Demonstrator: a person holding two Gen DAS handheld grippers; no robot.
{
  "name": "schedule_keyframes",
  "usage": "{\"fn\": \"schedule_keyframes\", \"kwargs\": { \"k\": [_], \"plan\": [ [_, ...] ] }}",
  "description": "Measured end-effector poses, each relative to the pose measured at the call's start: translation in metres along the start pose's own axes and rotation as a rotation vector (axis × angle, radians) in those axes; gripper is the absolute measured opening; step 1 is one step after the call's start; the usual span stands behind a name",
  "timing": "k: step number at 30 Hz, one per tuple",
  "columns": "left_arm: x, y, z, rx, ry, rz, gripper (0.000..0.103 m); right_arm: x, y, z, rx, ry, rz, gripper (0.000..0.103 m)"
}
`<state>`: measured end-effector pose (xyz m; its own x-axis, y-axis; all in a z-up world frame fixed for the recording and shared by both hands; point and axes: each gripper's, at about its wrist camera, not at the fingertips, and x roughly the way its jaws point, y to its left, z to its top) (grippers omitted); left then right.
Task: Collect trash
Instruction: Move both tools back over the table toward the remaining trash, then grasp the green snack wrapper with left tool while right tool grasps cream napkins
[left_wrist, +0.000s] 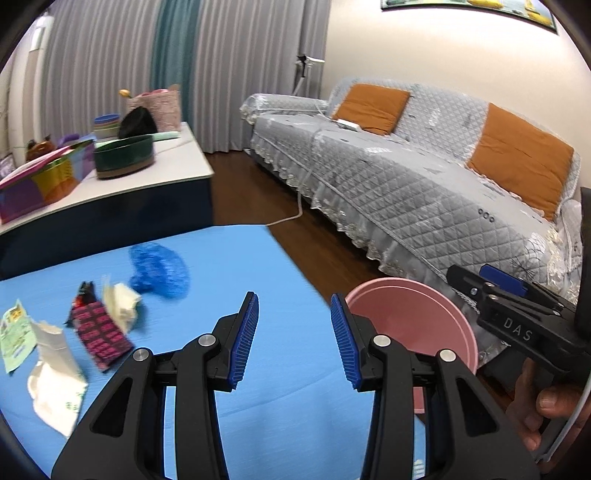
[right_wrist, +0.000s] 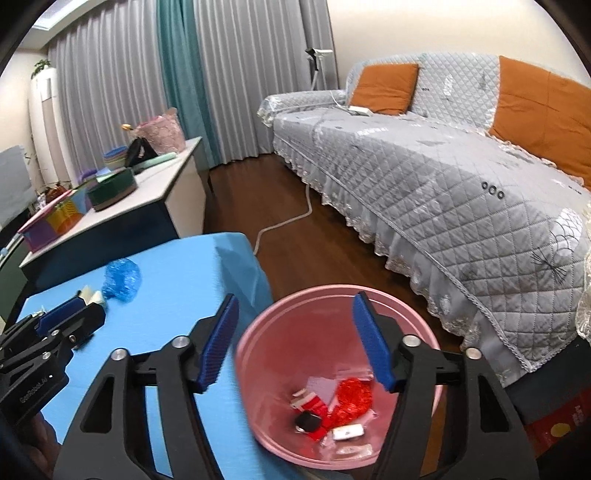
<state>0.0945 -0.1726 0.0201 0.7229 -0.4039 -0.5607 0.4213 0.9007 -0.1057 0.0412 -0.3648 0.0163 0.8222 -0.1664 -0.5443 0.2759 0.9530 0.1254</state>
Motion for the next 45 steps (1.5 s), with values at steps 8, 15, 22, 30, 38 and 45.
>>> {"fn": "schedule_keyframes", "kwargs": {
  "k": [8,15,22,30,38,45],
  "plan": [
    [-0.026,0.042,0.001,-0.053,-0.038,0.052,0.04,0.002,0.049,-0.007,-0.052,-0.007,0.085,0.041],
    [-0.042,0.085,-0.007,-0.113,-0.049,0.12,0.04,0.003,0.096,-0.011,-0.079,-0.004,0.171,0.036],
    [-0.06,0.137,-0.014,-0.2,-0.062,0.221,0.04,0.012,0.142,-0.022,-0.139,0.017,0.261,0.031],
    [-0.071,0.194,-0.021,-0.322,-0.067,0.337,0.04,0.029,0.179,-0.028,-0.172,0.056,0.339,0.03],
    [-0.074,0.248,-0.026,-0.412,-0.066,0.463,0.039,0.06,0.217,-0.025,-0.18,0.098,0.436,0.03],
    [-0.068,0.304,-0.033,-0.473,-0.031,0.565,0.036,0.092,0.246,-0.026,-0.172,0.145,0.499,0.036]
  ]
}}
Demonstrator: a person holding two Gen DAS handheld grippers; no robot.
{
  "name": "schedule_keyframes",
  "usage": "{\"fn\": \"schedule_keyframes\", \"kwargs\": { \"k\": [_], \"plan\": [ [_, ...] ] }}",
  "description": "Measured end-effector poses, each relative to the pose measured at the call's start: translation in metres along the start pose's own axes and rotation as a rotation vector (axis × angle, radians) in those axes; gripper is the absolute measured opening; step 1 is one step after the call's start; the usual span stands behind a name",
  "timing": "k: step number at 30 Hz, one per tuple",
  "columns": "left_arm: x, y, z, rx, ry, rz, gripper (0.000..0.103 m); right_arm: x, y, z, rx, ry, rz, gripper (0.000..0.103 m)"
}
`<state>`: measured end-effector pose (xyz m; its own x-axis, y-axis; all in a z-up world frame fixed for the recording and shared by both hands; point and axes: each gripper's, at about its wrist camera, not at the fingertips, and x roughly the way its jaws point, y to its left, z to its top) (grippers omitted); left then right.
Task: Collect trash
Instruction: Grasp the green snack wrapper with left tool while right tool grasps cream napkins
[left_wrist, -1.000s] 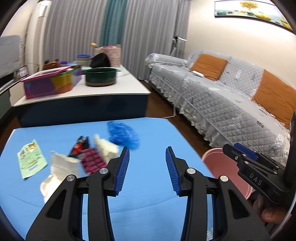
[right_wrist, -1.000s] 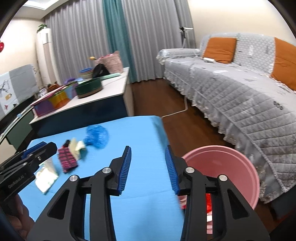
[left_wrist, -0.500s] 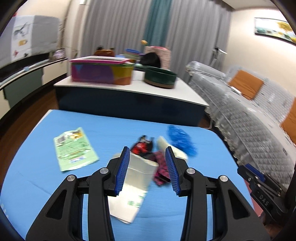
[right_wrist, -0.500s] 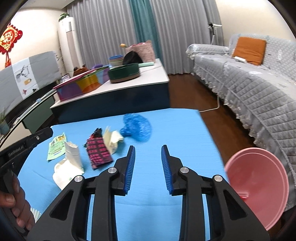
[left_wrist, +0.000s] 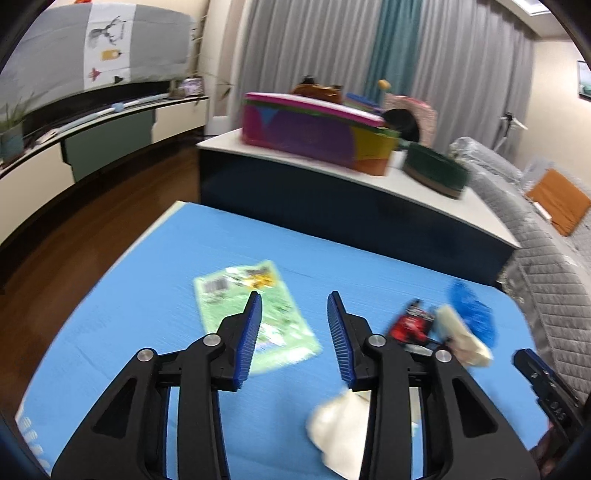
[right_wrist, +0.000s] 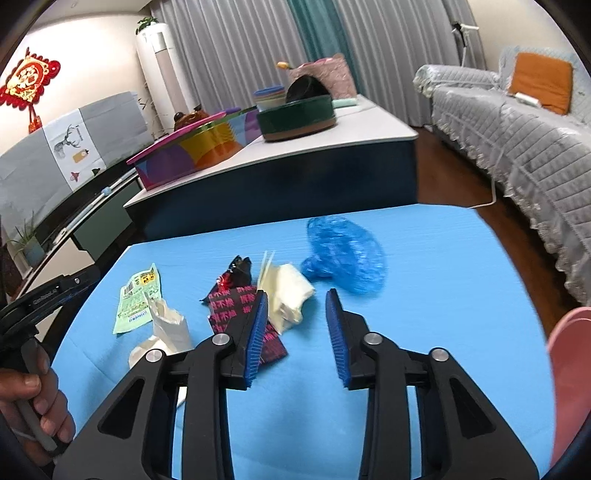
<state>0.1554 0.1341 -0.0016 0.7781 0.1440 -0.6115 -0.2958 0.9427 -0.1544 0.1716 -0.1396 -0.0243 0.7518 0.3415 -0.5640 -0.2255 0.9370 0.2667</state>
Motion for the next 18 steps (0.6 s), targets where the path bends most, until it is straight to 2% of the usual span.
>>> {"fn": "schedule_keyframes", "kwargs": {
  "k": [7,14,18],
  "plan": [
    [0.054,0.029,0.023,0.051,0.068,0.002,0.036,0.033,0.0,0.005,0.019,0.053,0.041,0.039],
    [0.103,0.048,0.031,0.108,0.15,0.003,0.037,0.044,-0.004,0.002,0.018,0.082,0.045,0.039],
    [0.117,0.047,0.037,0.137,0.179,-0.034,0.048,0.05,-0.005,0.001,0.021,0.097,0.052,0.039]
  ]
}}
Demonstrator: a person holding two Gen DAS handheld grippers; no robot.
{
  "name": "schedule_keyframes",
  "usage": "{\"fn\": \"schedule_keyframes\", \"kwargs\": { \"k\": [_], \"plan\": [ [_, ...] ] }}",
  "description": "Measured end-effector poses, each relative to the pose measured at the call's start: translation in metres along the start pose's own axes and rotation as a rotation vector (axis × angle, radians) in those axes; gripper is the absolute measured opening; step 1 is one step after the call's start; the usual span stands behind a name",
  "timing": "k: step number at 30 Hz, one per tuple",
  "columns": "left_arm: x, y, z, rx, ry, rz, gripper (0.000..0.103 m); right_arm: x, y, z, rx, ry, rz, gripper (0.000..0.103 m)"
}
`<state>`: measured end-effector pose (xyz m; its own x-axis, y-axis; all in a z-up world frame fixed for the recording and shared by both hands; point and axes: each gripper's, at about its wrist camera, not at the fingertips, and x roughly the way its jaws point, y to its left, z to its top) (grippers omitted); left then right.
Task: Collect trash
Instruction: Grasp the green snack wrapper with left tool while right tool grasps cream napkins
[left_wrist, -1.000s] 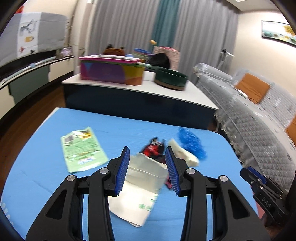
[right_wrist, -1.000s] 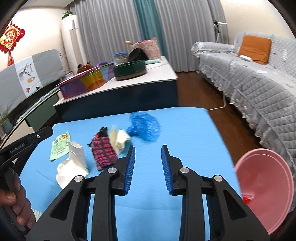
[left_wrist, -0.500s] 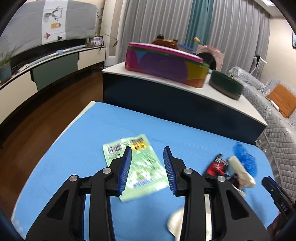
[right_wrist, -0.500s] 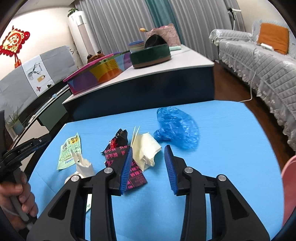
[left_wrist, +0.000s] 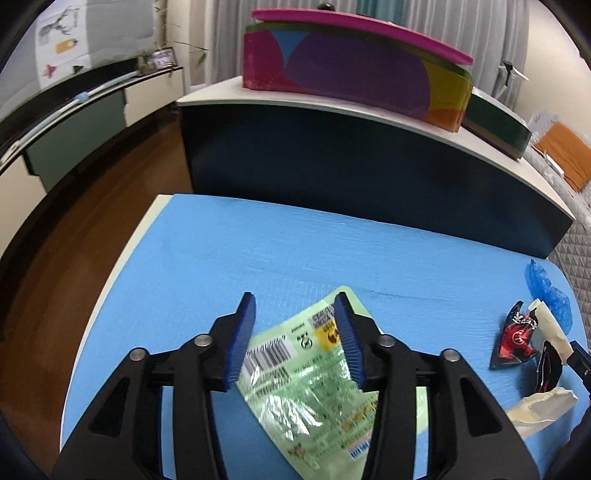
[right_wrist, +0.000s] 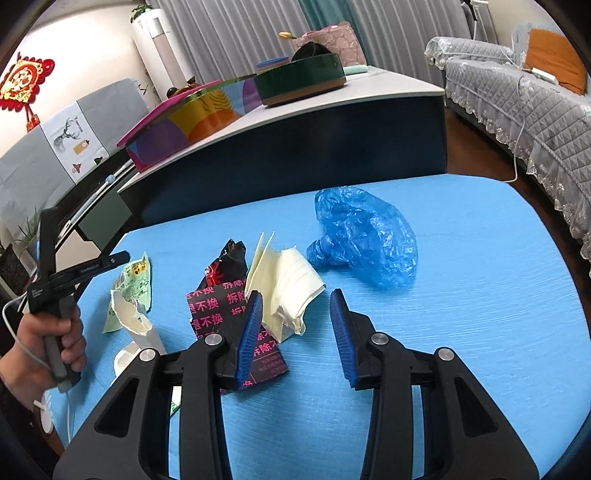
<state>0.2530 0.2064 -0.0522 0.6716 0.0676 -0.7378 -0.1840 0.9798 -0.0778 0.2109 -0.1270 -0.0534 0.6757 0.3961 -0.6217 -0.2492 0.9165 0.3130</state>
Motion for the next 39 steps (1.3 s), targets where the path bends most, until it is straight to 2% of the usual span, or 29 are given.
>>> {"fn": "schedule_keyframes", "kwargs": {
  "k": [5,13,16,17,22,27,28,30,34,39],
  "plan": [
    [0.012,-0.002,0.001,0.031,0.084,-0.074,0.049,0.004,0.001,0.001,-0.004,0.014,0.01,0.039],
    [0.0,-0.002,-0.015,0.054,0.162,-0.099,0.048,0.006,-0.001,0.001,0.005,0.023,0.021,0.039],
    [-0.007,-0.01,-0.023,0.089,0.182,-0.095,0.044,0.007,-0.002,0.001,0.009,0.026,0.023,0.039],
    [-0.009,-0.012,-0.025,0.1,0.183,-0.094,0.039,0.006,-0.002,0.0,0.009,0.026,0.023,0.038],
    [-0.019,-0.017,-0.029,0.102,0.152,-0.079,0.039,0.006,-0.001,-0.001,0.011,0.028,0.029,0.03],
    [-0.009,-0.011,-0.027,0.074,0.14,-0.061,0.038,0.006,-0.002,-0.001,0.015,0.034,0.046,0.021],
    [-0.008,-0.012,-0.028,0.073,0.135,-0.053,0.037,0.006,-0.002,-0.002,0.015,0.035,0.048,0.02],
    [-0.009,-0.012,-0.028,0.07,0.127,-0.049,0.027,0.005,-0.003,-0.002,0.015,0.037,0.051,0.018],
    [-0.017,-0.01,-0.027,0.063,0.103,-0.049,0.01,0.005,-0.003,-0.002,0.016,0.037,0.057,0.009],
    [-0.029,-0.012,-0.027,0.06,0.074,-0.053,0.005,0.002,-0.001,-0.004,0.007,0.027,0.054,0.005]
  ]
}}
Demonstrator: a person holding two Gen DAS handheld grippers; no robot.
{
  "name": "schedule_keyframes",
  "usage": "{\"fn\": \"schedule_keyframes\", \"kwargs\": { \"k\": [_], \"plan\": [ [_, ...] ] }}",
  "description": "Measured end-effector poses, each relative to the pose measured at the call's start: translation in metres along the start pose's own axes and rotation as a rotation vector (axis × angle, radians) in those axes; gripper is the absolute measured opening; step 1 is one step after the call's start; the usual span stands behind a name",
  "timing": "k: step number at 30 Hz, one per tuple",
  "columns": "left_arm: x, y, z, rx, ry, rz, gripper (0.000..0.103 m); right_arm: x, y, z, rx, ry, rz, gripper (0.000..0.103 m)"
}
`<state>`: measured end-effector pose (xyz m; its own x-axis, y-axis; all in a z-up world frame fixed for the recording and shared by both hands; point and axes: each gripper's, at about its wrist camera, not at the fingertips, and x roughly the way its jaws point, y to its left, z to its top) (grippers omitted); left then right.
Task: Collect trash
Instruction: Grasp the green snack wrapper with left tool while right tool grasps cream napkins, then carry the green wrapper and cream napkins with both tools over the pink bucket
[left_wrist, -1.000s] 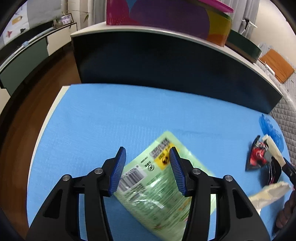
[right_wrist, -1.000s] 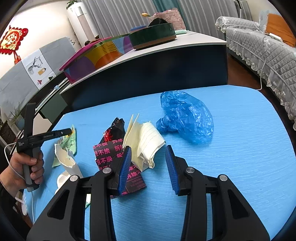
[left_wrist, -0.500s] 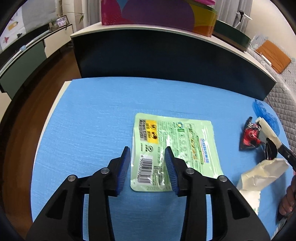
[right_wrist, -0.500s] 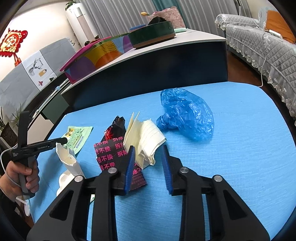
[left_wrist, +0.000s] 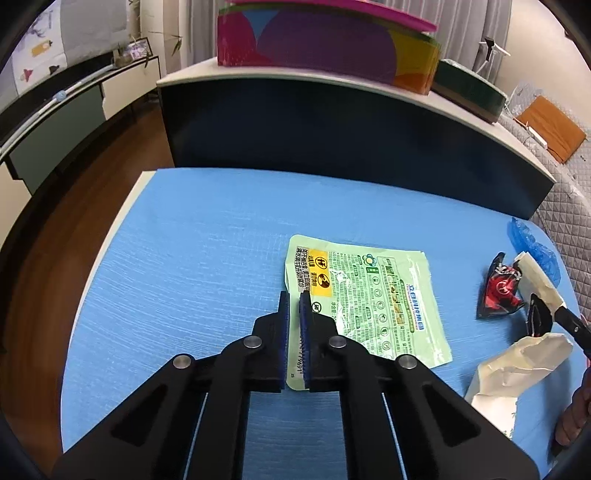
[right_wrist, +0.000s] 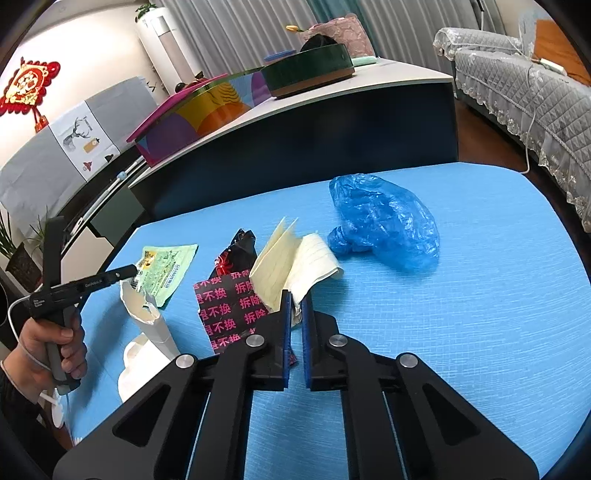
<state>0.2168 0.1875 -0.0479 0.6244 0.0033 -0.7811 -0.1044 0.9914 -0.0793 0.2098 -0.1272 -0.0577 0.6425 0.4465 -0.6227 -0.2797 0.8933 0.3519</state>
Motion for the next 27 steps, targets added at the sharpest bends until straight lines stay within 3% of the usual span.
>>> {"fn": "schedule_keyframes", "kwargs": {
  "k": [17,27],
  "plan": [
    [-0.065,-0.012,0.01,-0.043,-0.185,0.024,0.001,-0.066,0.022,0.007,-0.065,-0.068,-0.034,0.004],
    [-0.117,-0.038,0.005,-0.041,-0.287,0.035,0.0,-0.154,0.02,0.016,-0.114,-0.143,-0.098,0.004]
  ]
}}
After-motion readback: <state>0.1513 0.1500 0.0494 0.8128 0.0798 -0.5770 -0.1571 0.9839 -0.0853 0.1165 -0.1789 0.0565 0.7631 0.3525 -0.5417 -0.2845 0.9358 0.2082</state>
